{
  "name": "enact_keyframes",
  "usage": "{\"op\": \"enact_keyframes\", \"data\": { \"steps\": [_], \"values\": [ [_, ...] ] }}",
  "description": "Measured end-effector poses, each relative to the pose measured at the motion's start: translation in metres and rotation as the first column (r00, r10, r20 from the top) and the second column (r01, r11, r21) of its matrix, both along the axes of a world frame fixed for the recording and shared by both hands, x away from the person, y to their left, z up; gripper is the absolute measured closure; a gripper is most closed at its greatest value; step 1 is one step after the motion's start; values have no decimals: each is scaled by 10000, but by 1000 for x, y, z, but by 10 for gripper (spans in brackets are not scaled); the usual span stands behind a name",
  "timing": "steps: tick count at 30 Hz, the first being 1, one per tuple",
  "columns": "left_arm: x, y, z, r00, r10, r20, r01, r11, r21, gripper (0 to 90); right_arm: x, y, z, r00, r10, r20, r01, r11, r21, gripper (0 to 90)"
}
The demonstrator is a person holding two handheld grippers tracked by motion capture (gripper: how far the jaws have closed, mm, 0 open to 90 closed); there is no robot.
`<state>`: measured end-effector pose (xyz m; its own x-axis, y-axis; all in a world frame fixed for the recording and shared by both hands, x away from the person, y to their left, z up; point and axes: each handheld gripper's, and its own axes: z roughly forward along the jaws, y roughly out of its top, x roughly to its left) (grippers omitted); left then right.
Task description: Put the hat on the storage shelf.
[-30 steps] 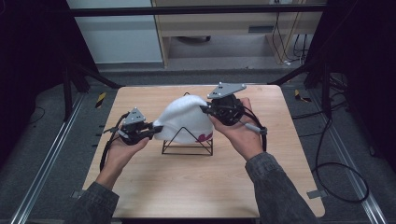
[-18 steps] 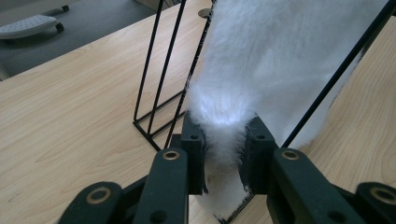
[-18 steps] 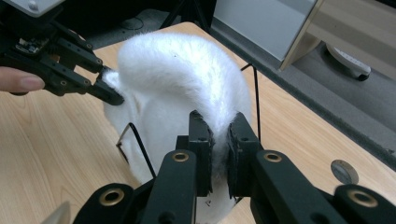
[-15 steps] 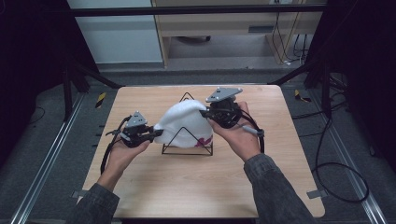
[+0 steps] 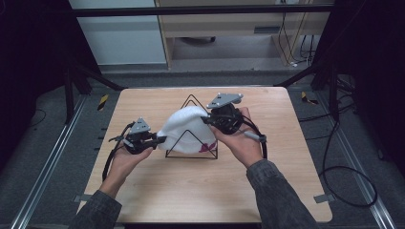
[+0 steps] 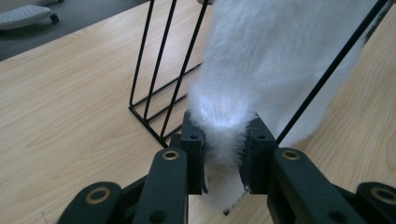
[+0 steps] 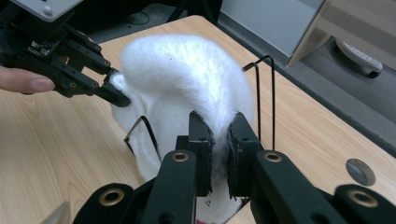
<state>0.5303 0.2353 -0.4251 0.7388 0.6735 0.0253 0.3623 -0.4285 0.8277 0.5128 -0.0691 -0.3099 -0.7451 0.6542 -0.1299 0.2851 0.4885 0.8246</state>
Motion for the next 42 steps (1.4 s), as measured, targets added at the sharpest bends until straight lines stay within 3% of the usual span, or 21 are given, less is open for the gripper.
{"op": "enact_keyframes", "data": {
  "steps": [18, 42],
  "values": [
    [-3, 3, -18, 9997, -7, -237, 9, 10000, 96, 736, 0, 9, -15, 9992, 174, -350, -182, 9996, -236, 820],
    [-2, 6, -25, 9994, 20, -340, -13, 9998, 189, 736, 1, 10, -25, 9985, 139, -527, -147, 9998, -131, 796]
  ]
}}
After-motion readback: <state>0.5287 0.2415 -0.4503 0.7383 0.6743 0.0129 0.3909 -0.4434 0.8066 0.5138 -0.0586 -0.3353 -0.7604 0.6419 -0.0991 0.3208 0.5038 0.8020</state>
